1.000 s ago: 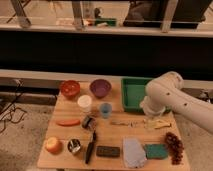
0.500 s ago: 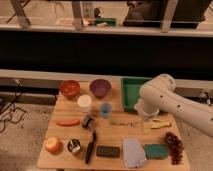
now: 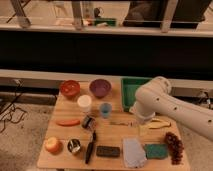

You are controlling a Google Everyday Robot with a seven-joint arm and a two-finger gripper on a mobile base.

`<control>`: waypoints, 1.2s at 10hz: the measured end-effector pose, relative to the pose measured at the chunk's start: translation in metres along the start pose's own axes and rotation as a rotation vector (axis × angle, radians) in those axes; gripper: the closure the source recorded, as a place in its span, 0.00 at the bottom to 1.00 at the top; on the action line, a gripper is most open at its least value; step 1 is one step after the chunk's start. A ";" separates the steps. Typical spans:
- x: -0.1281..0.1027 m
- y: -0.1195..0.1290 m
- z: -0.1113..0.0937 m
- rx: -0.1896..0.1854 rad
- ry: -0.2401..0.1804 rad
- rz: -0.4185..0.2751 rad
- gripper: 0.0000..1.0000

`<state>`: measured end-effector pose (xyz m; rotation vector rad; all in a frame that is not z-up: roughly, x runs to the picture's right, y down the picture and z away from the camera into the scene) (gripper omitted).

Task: Wipe red bowl with brush

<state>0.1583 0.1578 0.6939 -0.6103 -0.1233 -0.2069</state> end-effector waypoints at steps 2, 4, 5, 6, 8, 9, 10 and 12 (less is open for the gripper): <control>0.000 0.000 0.000 0.001 0.002 0.000 0.20; 0.001 0.000 0.000 0.001 0.002 -0.001 0.20; 0.001 0.000 0.000 0.001 0.002 0.000 0.20; 0.000 0.000 0.000 0.001 0.002 -0.002 0.20; -0.003 0.001 0.004 0.002 0.013 -0.025 0.20; -0.014 0.000 0.007 0.000 0.015 -0.044 0.20; -0.036 -0.005 0.014 0.001 0.027 -0.079 0.20; -0.068 -0.013 0.024 0.000 0.031 -0.131 0.20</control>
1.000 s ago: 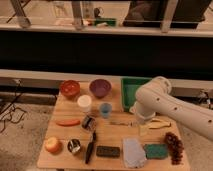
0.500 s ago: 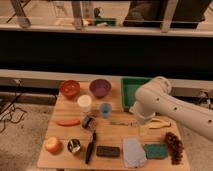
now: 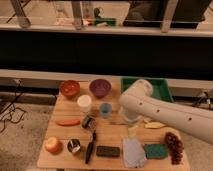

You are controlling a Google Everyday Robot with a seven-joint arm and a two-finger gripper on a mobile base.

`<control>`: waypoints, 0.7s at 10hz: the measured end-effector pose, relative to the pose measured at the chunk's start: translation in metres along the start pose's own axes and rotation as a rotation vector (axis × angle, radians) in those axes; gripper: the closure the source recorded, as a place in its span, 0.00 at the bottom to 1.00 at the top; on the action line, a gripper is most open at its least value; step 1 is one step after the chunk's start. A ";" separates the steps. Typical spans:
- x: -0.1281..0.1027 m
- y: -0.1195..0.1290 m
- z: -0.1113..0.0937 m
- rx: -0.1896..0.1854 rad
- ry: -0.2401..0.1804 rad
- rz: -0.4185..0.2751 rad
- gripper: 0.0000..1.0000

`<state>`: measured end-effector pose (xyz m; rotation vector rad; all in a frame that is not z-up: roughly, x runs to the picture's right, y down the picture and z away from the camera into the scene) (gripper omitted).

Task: Wipe red bowl with brush

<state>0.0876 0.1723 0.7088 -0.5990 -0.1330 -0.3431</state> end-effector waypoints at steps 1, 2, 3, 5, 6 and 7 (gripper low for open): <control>-0.014 -0.006 0.004 0.003 0.001 -0.030 0.20; -0.028 -0.012 0.007 0.008 0.001 -0.067 0.20; -0.036 -0.015 0.009 0.012 -0.002 -0.097 0.20; -0.048 -0.023 0.011 0.025 -0.020 -0.174 0.20; -0.047 -0.025 0.012 0.029 -0.026 -0.196 0.20; -0.047 -0.025 0.013 0.031 -0.040 -0.221 0.20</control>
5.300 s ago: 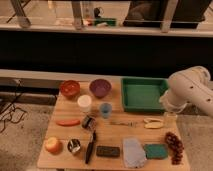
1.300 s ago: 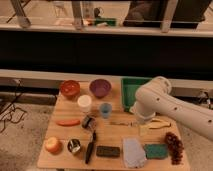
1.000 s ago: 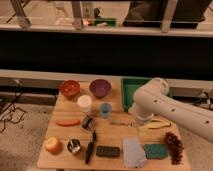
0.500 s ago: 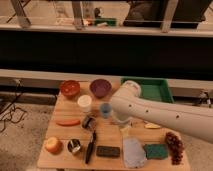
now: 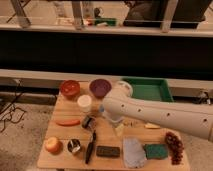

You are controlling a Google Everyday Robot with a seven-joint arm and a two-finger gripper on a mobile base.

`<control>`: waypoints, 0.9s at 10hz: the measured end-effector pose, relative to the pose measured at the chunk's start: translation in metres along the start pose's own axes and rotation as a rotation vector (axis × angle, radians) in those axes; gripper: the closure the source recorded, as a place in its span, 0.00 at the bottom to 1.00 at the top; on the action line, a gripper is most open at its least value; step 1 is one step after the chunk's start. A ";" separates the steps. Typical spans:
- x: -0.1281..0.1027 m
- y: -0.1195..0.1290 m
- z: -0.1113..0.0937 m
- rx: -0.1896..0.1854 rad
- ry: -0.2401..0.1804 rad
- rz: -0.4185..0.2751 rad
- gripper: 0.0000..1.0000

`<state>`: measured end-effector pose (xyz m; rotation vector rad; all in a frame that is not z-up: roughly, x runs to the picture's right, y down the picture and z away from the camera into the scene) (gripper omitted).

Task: Wipe red bowl with brush

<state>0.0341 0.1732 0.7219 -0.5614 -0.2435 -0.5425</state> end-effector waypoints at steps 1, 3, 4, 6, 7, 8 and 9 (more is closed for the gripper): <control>-0.001 0.000 0.001 0.003 -0.020 -0.034 0.20; -0.005 0.002 0.002 0.006 -0.057 -0.123 0.20; -0.008 0.002 0.002 0.007 -0.070 -0.167 0.20; -0.014 0.003 0.003 0.007 -0.096 -0.291 0.20; -0.016 0.004 0.003 0.011 -0.113 -0.372 0.20; -0.017 0.005 0.003 0.017 -0.125 -0.407 0.20; -0.018 0.004 0.003 0.023 -0.138 -0.437 0.20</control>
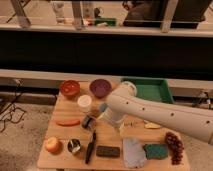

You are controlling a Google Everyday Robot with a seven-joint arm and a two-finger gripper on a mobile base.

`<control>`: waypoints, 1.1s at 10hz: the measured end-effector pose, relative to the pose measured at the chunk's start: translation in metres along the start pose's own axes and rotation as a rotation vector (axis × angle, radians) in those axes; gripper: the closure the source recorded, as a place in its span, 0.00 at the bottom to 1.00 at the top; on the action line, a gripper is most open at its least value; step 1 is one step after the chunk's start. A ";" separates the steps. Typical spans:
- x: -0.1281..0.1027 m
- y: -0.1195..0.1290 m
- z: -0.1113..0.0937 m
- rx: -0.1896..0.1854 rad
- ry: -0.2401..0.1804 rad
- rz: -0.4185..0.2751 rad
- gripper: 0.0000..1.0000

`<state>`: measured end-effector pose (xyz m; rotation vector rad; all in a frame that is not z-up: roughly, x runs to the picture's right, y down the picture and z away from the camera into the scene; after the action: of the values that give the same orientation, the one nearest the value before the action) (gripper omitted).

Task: Wipe red bowl with brush

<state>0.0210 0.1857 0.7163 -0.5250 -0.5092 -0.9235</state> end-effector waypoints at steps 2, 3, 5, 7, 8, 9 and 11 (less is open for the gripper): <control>-0.003 -0.002 0.004 0.012 -0.032 -0.051 0.20; -0.006 -0.004 0.006 0.016 -0.049 -0.069 0.20; -0.008 -0.006 0.009 0.018 -0.082 -0.096 0.20; -0.008 -0.005 0.012 0.019 -0.127 -0.120 0.20; -0.009 -0.007 0.012 0.019 -0.141 -0.132 0.20; -0.009 -0.007 0.012 0.018 -0.141 -0.133 0.20; -0.009 -0.007 0.012 0.018 -0.141 -0.132 0.20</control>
<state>0.0085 0.1956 0.7214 -0.5474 -0.6854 -1.0114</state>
